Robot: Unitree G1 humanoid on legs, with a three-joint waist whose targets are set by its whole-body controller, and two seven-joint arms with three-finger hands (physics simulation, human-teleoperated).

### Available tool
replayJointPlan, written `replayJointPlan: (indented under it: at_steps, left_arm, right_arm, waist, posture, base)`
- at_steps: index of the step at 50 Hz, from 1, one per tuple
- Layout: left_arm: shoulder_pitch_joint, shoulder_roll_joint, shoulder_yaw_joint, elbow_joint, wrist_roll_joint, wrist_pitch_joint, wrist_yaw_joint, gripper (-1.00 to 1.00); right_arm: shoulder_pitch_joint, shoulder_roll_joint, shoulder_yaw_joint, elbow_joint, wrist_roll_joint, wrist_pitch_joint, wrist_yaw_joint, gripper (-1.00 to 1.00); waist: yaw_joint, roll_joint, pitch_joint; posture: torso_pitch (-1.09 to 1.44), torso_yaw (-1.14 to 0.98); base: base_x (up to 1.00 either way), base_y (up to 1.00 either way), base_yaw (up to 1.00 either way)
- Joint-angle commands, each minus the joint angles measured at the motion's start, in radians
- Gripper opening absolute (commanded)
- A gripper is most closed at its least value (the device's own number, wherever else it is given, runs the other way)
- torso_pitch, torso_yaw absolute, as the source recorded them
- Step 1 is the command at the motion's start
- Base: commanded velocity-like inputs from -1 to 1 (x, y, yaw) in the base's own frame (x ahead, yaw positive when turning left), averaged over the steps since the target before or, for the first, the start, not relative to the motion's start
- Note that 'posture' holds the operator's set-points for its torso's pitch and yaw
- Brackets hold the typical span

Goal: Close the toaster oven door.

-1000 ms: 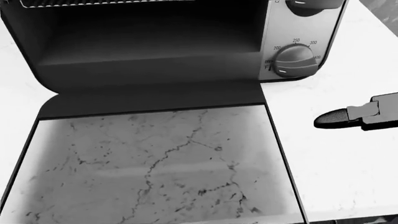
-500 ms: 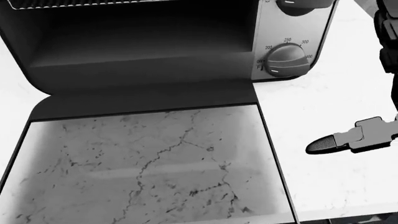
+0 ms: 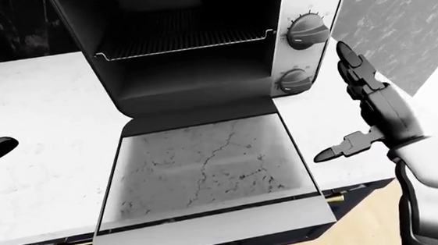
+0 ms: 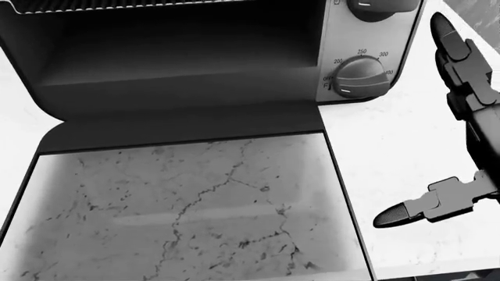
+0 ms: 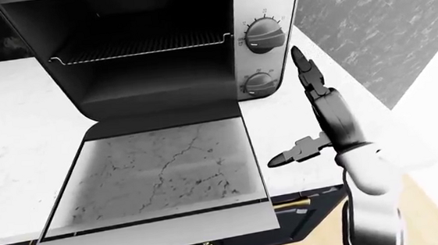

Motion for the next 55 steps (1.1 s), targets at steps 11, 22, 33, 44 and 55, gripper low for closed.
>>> replayJointPlan:
  at_steps: [11, 22, 33, 44, 55]
  left_arm:
    - [-0.012, 0.024, 0.02, -0.033, -0.002, -0.028, -0.006, 1.0]
    - [-0.013, 0.026, 0.022, -0.034, -0.003, -0.026, -0.004, 1.0]
    - [-0.013, 0.026, 0.022, -0.033, -0.003, -0.027, -0.005, 1.0]
    - [-0.014, 0.027, 0.021, -0.031, -0.003, -0.029, -0.005, 1.0]
    - [-0.014, 0.028, 0.022, -0.033, -0.005, -0.025, -0.004, 1.0]
  right_arm:
    - [0.003, 0.008, -0.002, -0.027, -0.01, -0.05, 0.01, 1.0]
    - [0.02, 0.02, 0.002, 0.006, -0.022, -0.095, 0.008, 1.0]
    - [0.026, 0.021, 0.0, 0.028, -0.032, -0.116, 0.005, 1.0]
    - [0.03, 0.029, 0.001, 0.028, -0.025, -0.116, 0.013, 1.0]
    - [0.012, 0.023, 0.001, -0.009, 0.024, -0.031, -0.008, 1.0]
  waist:
    - [-0.001, 0.006, -0.018]
    - [-0.001, 0.008, -0.019]
    - [-0.001, 0.007, -0.02]
    - [0.0, 0.004, -0.022]
    - [0.002, 0.006, -0.021]
  posture:
    - [0.0, 0.0]
    - [0.0, 0.0]
    - [0.0, 0.0]
    - [0.0, 0.0]
    - [0.0, 0.0]
  base:
    - [0.0, 0.0, 0.0]
    - [0.0, 0.0, 0.0]
    - [0.0, 0.0, 0.0]
    - [0.0, 0.0, 0.0]
    - [0.0, 0.0, 0.0]
